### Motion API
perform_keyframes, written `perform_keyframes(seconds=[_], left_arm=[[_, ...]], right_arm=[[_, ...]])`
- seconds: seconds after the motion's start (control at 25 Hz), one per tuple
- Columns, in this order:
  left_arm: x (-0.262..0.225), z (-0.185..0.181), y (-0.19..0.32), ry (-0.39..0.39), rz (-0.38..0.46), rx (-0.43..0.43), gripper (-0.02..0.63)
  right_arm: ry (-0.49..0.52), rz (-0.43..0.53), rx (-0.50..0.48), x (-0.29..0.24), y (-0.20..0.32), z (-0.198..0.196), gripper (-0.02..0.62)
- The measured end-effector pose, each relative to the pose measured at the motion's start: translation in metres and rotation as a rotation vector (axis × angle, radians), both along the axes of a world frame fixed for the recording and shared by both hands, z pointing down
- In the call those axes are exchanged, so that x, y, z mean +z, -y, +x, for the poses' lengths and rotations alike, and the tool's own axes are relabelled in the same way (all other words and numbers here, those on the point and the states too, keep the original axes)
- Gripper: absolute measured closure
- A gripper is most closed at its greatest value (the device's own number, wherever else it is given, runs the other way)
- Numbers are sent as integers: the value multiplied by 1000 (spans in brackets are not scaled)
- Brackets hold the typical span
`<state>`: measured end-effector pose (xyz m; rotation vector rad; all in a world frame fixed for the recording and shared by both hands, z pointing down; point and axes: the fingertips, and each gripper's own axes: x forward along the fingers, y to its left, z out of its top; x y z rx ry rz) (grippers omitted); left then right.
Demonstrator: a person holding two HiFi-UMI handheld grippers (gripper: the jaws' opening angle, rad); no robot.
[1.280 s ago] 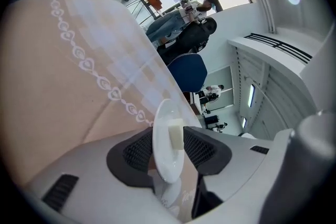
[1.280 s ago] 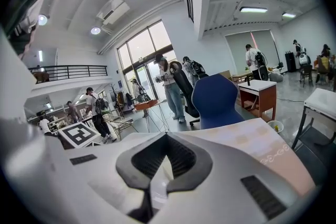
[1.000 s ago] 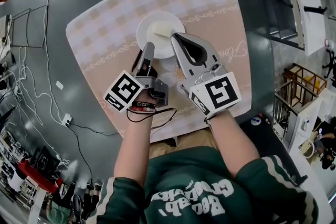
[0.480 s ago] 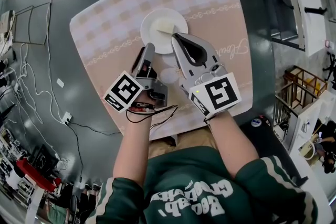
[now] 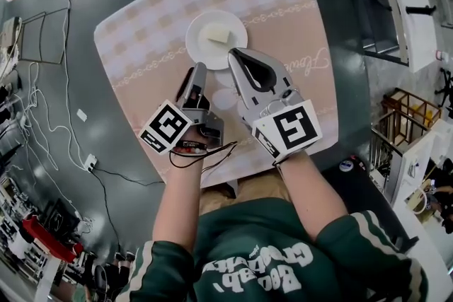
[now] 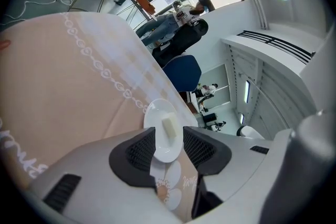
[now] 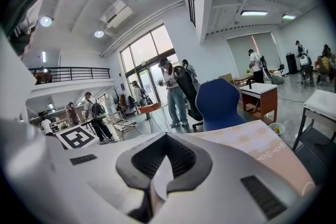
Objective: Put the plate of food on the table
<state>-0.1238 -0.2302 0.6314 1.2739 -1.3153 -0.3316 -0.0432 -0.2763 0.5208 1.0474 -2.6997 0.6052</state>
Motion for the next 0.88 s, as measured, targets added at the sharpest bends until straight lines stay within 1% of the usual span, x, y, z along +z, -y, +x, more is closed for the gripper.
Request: perform_keyframes(seconds=[0.04,0.08,0.12,0.16,0.32,0.52,0.72,0.88], left_arm=[[0,0,-1,-2,4,-2,436],[0,0,-2,1,10,-6,451],[-2,-1,-3,10,19,-12,588],[-3,-2,-3,19,29,-17,598],[-5,0,-1,-8,38,-29,598],[-5,4,1,6,47,-4,598],[-1,7,-1,-3,37,-14,598],[-7,7,2,-4,49,-22,598]], right_arm=[[-1,1,-2,0,-1,1,580],[-3,3,-3,0,-1,2,580],[-5,3,-2,0,-1,4,580],[-6,4,0,0,-1,6,580],[-5,-2,11,3,-1,14,580],[-6,0,4,4,0,15,580],[-8,2,-5,4,1,17,580],[-6,16,-11,-3,4,18,580]])
